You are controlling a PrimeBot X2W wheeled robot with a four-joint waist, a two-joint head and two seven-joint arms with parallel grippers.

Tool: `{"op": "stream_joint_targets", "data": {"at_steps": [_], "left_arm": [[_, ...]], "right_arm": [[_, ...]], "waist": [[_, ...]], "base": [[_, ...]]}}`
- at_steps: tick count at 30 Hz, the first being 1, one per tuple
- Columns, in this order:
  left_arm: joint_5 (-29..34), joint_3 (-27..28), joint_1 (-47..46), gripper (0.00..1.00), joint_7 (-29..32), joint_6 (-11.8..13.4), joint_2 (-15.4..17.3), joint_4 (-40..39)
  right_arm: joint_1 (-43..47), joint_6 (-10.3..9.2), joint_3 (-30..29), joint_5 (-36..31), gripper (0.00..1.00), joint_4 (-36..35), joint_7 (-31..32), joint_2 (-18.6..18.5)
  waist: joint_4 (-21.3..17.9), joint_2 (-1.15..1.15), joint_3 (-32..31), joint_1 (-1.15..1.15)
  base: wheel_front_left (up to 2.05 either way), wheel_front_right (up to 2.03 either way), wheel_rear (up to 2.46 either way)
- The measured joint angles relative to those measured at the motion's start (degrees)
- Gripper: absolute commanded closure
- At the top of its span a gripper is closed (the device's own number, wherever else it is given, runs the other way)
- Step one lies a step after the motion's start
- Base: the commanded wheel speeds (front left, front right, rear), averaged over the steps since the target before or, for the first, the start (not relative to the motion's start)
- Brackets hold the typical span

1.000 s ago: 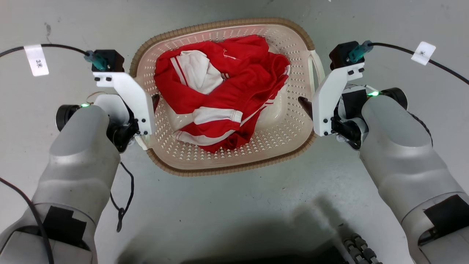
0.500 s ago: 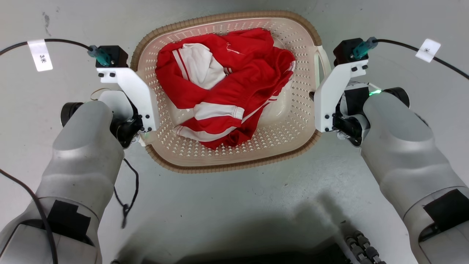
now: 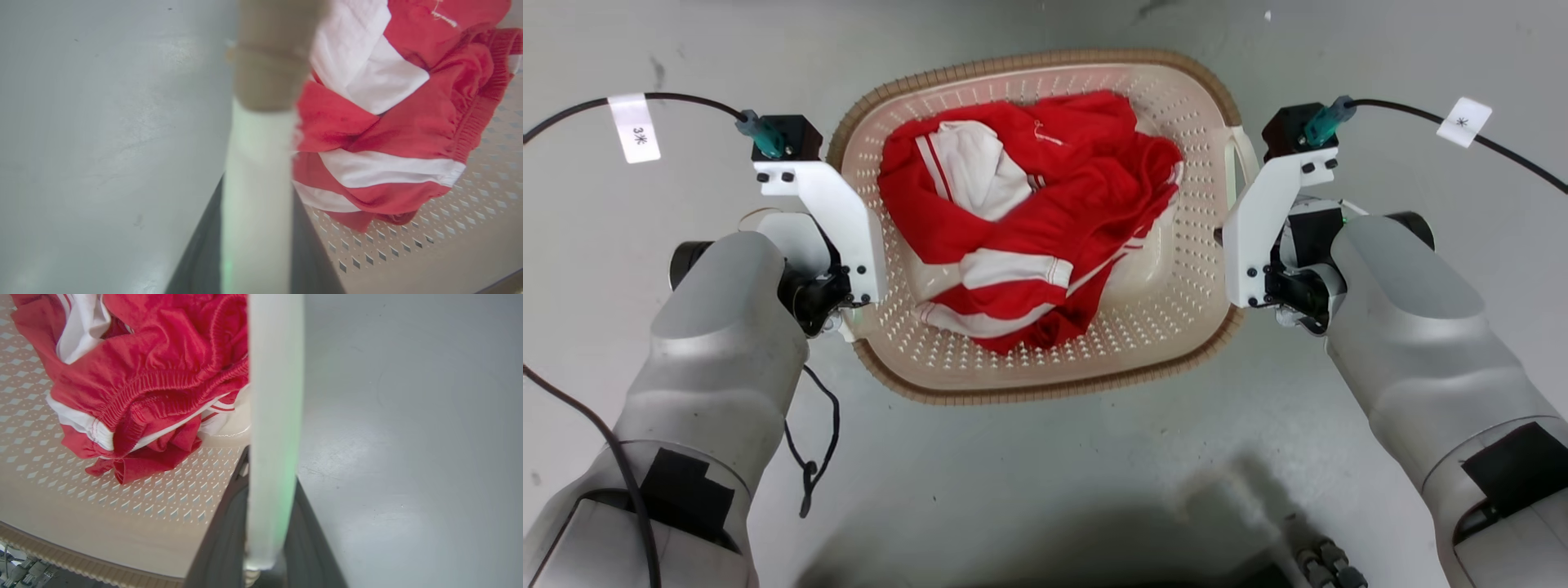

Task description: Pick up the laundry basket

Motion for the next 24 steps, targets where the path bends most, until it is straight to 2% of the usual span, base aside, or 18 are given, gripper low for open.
{"op": "stream_joint_targets", "data": {"at_steps": [13, 24], "left_arm": [[-5.27, -3.21, 2.50, 1.00, 11.55, 0.15, -0.70, 0.22], [-9.15, -4.80, 6.56, 1.00, 18.61, 0.19, -1.83, 1.13]], "right_arm": [[2.66, -0.08, 1.67, 4.21, 1.00, 1.29, 11.63, -0.20], [6.88, -0.07, 1.79, 6.71, 1.00, 1.97, 19.23, -0.69]], "waist": [[1.03, 0.00, -9.97, -0.01], [1.57, 0.00, -20.58, -0.01]], "base": [[0.00, 0.00, 0.00], [0.00, 0.00, 0.00]]}}
